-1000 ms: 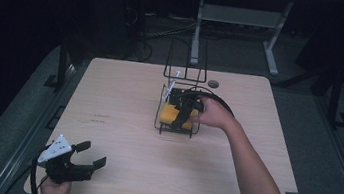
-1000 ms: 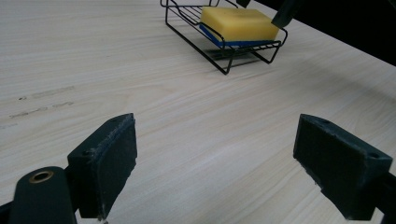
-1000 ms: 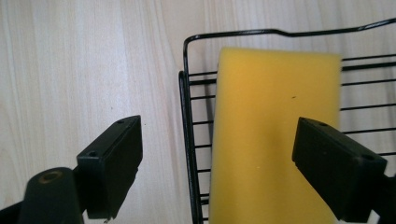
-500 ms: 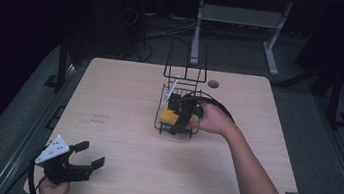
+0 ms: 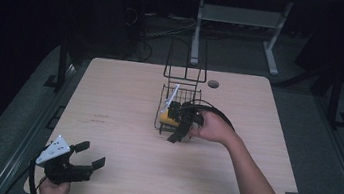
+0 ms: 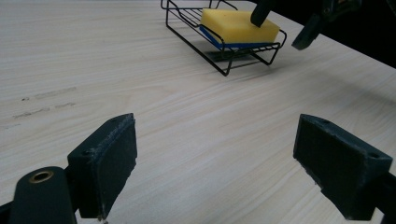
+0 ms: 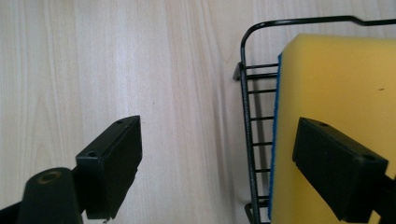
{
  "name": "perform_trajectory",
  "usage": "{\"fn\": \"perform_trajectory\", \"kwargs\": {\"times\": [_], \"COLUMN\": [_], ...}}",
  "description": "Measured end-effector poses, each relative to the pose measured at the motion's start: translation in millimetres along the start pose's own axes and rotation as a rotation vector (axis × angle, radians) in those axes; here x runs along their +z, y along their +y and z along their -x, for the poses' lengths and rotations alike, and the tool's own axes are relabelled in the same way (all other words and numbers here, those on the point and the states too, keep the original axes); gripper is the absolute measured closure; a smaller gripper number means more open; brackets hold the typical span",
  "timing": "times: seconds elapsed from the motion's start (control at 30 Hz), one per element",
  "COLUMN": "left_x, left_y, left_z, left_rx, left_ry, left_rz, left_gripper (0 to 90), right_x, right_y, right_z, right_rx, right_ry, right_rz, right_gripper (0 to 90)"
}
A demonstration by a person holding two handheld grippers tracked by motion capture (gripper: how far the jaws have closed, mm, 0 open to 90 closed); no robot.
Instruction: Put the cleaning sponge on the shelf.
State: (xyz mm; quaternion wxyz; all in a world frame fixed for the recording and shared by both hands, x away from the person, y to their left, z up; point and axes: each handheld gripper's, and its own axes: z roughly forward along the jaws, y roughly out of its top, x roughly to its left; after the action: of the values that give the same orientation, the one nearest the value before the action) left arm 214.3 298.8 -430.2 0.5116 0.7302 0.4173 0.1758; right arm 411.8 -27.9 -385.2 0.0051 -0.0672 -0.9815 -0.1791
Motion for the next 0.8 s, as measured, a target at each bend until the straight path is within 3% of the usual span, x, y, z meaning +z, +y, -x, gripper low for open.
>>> {"fn": "perform_trajectory", "kwargs": {"times": [0.8], "left_x": [1.5], "left_y": [0.0], "left_z": [1.1], "left_rx": [0.006], "left_ry": [-0.002], "left_rz": [-0.009], "left_gripper": [12.8], "right_x": [8.4], "right_y": [-15.5], "right_z": [-24.0], "right_rx": [-0.014], "right_ry": [0.008], "right_rz": [0.001], "right_gripper": [15.5]}}
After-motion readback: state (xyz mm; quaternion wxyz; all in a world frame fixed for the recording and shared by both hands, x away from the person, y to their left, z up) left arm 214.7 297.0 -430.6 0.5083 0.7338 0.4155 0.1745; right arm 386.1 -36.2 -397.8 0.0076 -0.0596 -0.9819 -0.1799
